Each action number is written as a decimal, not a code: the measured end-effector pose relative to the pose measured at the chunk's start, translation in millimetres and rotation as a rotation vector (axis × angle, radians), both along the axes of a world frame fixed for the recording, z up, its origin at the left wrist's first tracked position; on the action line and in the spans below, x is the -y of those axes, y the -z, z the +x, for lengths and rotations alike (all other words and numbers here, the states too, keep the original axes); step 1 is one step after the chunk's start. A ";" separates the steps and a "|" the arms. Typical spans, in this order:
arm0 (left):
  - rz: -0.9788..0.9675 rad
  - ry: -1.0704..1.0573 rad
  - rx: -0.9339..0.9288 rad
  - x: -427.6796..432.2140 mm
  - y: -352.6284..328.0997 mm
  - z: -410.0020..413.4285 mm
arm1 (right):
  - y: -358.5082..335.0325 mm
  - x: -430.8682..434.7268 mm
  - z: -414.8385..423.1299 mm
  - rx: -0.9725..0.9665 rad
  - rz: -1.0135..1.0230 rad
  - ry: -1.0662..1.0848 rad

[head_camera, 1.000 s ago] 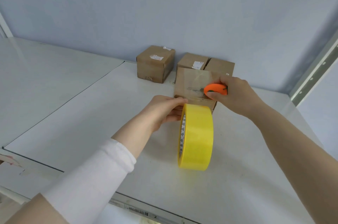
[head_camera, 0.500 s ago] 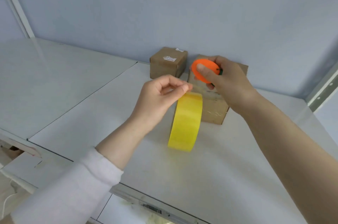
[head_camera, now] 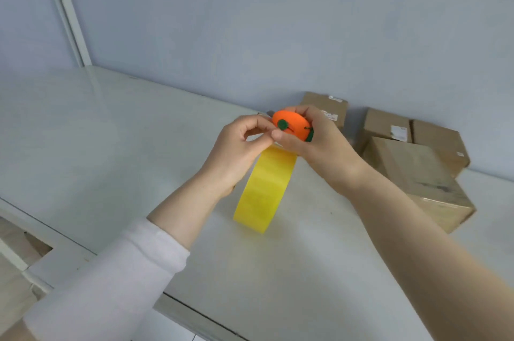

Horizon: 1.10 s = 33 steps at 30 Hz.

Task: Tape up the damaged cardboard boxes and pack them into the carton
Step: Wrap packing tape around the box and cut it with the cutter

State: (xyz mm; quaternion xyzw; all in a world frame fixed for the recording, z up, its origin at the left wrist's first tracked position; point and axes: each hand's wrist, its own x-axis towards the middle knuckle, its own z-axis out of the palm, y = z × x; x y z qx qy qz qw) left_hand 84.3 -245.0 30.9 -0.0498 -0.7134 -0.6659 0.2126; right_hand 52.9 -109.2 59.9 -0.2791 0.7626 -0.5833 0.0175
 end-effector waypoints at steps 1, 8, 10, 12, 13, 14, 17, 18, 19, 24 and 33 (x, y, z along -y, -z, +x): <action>-0.001 0.014 0.012 5.8 1.4 -3.1 | 2.8 6.2 -2.3 -0.016 0.001 0.029; -0.127 0.165 0.195 14.1 11.5 -13.9 | 1.1 17.2 -21.4 0.027 -0.001 0.219; -0.180 0.150 0.196 13.6 12.9 -12.9 | -0.3 17.7 -23.9 0.085 -0.010 0.230; -0.236 0.127 0.206 13.7 11.9 -13.1 | -1.9 17.9 -26.2 0.123 0.013 0.231; -0.243 0.136 0.210 12.9 11.1 -13.3 | -2.7 17.6 -27.7 0.136 0.025 0.231; -0.211 0.143 0.206 12.1 10.6 -14.5 | -3.2 16.9 -30.1 0.147 0.035 0.231; -0.075 0.091 0.164 11.9 6.2 -12.9 | -3.5 13.2 -38.3 0.199 0.077 0.244; -0.115 0.065 0.121 12.1 5.4 -12.5 | -2.5 11.4 -41.5 0.209 0.091 0.241; -0.194 0.044 0.078 12.3 5.1 -12.5 | -0.8 9.5 -44.6 0.202 0.111 0.230; -0.599 -0.057 0.071 8.7 -3.9 -13.7 | 10.1 7.0 -54.1 0.083 0.277 0.166; -1.066 -0.188 0.216 -0.6 -29.0 -45.0 | 2.2 -125.4 -53.3 -0.223 0.418 0.440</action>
